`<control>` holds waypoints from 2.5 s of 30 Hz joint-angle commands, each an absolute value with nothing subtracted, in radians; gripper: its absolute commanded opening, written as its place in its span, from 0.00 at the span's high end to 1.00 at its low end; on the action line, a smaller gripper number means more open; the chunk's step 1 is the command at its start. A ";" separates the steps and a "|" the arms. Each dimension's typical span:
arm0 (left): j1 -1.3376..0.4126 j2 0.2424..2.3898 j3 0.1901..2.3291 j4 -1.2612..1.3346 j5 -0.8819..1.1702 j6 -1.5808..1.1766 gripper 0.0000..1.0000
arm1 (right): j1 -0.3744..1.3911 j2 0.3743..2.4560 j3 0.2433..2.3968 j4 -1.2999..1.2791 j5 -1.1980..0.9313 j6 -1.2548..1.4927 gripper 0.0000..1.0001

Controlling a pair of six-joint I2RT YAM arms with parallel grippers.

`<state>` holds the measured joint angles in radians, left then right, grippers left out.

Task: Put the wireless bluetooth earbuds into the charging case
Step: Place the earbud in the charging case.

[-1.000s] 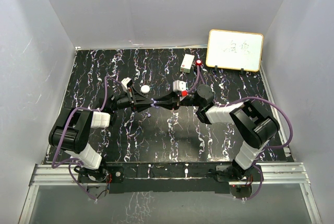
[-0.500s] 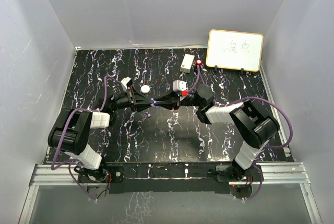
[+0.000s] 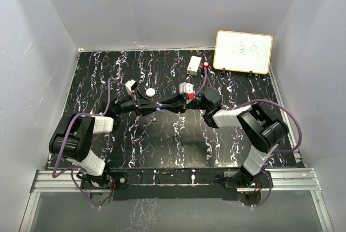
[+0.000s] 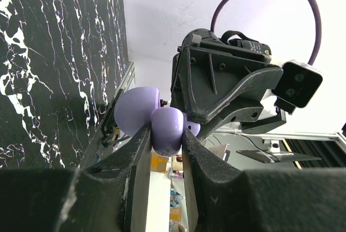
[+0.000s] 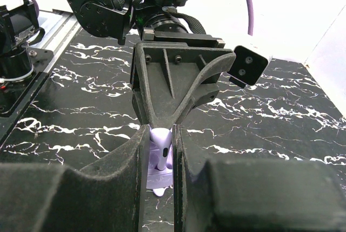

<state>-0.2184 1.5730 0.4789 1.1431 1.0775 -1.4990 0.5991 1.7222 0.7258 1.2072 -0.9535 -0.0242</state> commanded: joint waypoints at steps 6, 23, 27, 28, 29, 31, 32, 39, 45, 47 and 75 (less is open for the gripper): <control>-0.223 1.529 0.514 1.152 1.093 -1.490 1.00 | 0.593 1.727 0.758 1.257 -0.960 -0.022 1.00; -0.224 1.533 0.525 1.161 1.088 -1.499 1.00 | 0.591 1.726 0.741 1.257 -0.969 -0.019 1.00; -0.224 1.526 0.525 1.161 1.089 -1.499 1.00 | 0.592 1.730 0.741 1.260 -0.966 -0.019 1.00; -0.225 1.525 0.524 1.159 1.090 -1.499 1.00 | 0.592 1.731 0.741 1.259 -0.966 -0.020 1.00; -0.223 1.522 0.525 1.160 1.091 -1.499 1.00 | 0.592 1.733 0.741 1.259 -0.966 -0.019 1.00; -0.224 1.519 0.526 1.160 1.092 -1.499 1.00 | 0.592 1.735 0.742 1.261 -0.965 -0.019 1.00; -0.224 1.519 0.526 1.160 1.092 -1.499 1.00 | 0.592 1.735 0.742 1.261 -0.965 -0.019 1.00; -0.224 1.509 0.528 1.166 1.091 -1.501 1.00 | 0.589 1.735 0.744 1.272 -0.971 -0.013 1.00; -0.225 1.506 0.531 1.173 1.087 -1.508 1.00 | 0.587 1.735 0.741 1.299 -0.970 0.004 1.00; -0.224 1.506 0.531 1.171 1.086 -1.508 1.00 | 0.586 1.735 0.741 1.303 -0.970 0.007 1.00; -0.224 1.503 0.545 1.155 1.083 -1.505 1.00 | 0.578 1.735 0.732 1.272 -0.936 -0.015 1.00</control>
<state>-0.2184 1.5566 0.5026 1.1339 1.0714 -1.5002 0.5835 1.7252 0.7254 1.2594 -0.9405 0.0010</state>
